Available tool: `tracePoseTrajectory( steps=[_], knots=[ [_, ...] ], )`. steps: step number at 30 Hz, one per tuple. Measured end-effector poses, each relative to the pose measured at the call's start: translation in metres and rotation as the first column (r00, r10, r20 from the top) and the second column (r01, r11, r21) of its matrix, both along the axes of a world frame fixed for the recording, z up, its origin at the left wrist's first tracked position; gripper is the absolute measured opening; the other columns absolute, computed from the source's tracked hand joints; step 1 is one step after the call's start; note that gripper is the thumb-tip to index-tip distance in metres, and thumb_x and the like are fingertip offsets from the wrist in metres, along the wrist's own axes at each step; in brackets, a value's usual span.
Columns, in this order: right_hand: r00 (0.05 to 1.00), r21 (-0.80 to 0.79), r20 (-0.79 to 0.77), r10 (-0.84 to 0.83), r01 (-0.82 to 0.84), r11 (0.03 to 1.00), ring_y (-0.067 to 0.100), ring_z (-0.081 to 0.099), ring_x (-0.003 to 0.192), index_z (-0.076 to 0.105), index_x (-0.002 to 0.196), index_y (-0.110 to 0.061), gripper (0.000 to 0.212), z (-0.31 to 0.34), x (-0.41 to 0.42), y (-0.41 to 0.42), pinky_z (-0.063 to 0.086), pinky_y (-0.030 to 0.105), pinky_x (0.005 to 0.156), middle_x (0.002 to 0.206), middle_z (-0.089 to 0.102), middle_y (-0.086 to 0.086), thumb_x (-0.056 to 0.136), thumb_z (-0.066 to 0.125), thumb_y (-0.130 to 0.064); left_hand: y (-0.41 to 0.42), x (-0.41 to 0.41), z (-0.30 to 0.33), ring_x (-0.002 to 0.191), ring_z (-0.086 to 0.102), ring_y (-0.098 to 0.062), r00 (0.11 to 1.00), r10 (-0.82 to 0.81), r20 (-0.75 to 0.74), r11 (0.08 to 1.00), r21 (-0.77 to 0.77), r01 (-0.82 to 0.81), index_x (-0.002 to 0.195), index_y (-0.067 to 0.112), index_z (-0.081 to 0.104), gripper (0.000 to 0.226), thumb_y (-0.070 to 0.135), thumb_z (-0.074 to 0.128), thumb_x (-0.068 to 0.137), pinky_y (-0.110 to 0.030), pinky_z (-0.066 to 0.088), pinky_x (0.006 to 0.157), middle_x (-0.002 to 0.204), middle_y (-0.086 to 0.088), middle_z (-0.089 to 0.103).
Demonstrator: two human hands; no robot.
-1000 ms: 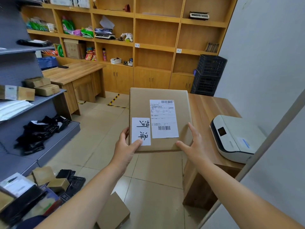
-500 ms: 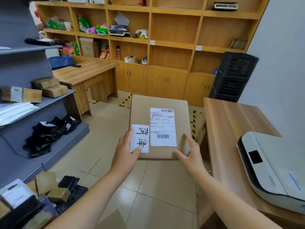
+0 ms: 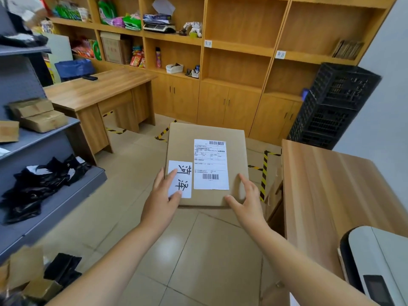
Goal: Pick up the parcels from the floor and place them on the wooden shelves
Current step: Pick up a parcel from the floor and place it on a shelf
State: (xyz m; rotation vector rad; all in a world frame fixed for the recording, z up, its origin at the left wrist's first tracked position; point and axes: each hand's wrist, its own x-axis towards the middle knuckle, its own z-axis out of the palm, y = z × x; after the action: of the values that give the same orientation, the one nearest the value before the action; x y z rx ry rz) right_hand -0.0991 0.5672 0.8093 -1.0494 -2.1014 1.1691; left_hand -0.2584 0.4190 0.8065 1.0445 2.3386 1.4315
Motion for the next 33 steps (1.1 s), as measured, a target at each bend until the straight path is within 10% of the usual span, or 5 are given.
tracePoseTrajectory(
  steps=[8,14,25,33],
  knots=[
    [0.999,0.055,0.000,-0.041,0.041,0.998,0.011,0.031,0.129,0.028,0.140,-0.039,0.068,0.002,-0.067,0.113,0.032,0.026,0.095,0.150,0.022,-0.003,0.084,0.064,-0.030,0.112,-0.083,0.009,0.116,0.038,0.005,0.992,-0.066,0.107,0.997,0.051,0.061,0.135,0.036,0.043,0.061,0.018,0.065,0.082,-0.019,0.033,0.088,0.142,0.020,0.023],
    [0.995,0.156,0.026,-0.099,0.093,0.983,0.019,0.028,0.136,0.027,0.140,-0.040,0.067,0.017,-0.138,0.205,0.035,0.033,0.099,0.152,0.018,-0.002,0.085,0.064,-0.031,0.210,-0.157,0.015,0.114,0.034,0.006,0.986,-0.123,0.112,0.989,0.100,0.112,0.135,0.027,0.044,0.064,0.008,0.067,0.079,0.007,0.030,0.066,0.133,0.025,0.023],
    [0.967,0.089,0.050,-0.249,0.244,0.966,0.019,0.025,0.139,0.026,0.140,-0.042,0.067,0.015,-0.208,0.372,0.034,0.041,0.107,0.155,0.015,-0.002,0.085,0.063,-0.032,0.408,-0.259,0.017,0.132,0.038,-0.007,0.948,-0.298,0.112,0.954,0.068,0.292,0.128,0.039,0.048,0.062,0.016,0.071,0.076,-0.029,0.045,0.097,0.153,0.016,0.020],
    [0.972,0.084,0.027,-0.235,0.232,0.969,0.017,0.021,0.140,0.026,0.140,-0.041,0.067,0.007,-0.238,0.513,0.028,0.038,0.109,0.155,0.015,-0.001,0.085,0.062,-0.030,0.548,-0.287,0.013,0.130,0.029,0.002,0.949,-0.309,0.069,0.950,0.080,0.303,0.129,0.035,0.048,0.061,0.014,0.070,0.076,-0.020,0.036,0.095,0.154,0.012,0.019]
  ],
)
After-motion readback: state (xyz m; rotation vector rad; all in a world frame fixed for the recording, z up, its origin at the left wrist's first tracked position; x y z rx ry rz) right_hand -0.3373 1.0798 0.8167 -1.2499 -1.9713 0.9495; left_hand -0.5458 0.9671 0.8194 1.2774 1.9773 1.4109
